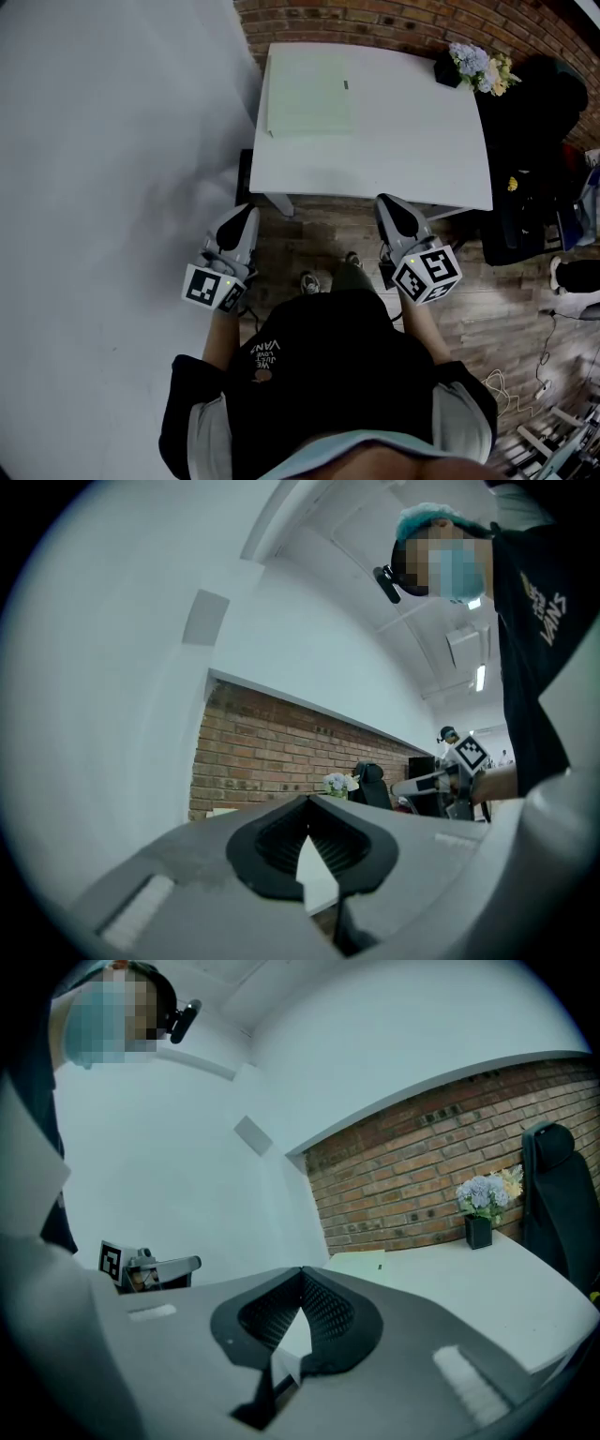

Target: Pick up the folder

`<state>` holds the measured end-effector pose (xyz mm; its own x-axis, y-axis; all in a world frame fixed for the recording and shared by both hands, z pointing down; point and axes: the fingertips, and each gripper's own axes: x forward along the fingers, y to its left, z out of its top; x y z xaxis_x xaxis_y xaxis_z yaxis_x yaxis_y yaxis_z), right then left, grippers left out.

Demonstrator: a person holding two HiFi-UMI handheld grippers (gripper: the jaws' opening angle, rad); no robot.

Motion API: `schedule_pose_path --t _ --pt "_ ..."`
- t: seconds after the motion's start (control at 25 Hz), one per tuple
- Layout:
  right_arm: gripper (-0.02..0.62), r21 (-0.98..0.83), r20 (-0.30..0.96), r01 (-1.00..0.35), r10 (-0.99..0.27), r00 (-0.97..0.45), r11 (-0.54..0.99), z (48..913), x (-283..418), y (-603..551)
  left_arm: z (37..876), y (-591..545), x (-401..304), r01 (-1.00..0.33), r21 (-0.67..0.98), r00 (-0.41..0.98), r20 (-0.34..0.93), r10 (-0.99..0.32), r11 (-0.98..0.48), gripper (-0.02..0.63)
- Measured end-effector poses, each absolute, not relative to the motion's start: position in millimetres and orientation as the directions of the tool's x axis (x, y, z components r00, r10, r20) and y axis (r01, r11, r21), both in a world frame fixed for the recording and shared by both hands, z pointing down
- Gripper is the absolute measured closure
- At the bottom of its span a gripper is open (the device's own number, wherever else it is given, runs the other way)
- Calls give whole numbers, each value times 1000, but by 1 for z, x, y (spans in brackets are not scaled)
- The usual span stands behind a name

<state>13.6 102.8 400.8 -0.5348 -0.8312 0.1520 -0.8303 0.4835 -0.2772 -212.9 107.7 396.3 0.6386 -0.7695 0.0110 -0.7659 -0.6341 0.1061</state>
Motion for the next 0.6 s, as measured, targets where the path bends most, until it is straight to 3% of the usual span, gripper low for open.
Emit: schedule_pose_path --t 0.6 --pt "597 -277 157 -779 -773 -614 563 410 55 6 403 29 -165 -820 108 567 18 -823 -562 607"
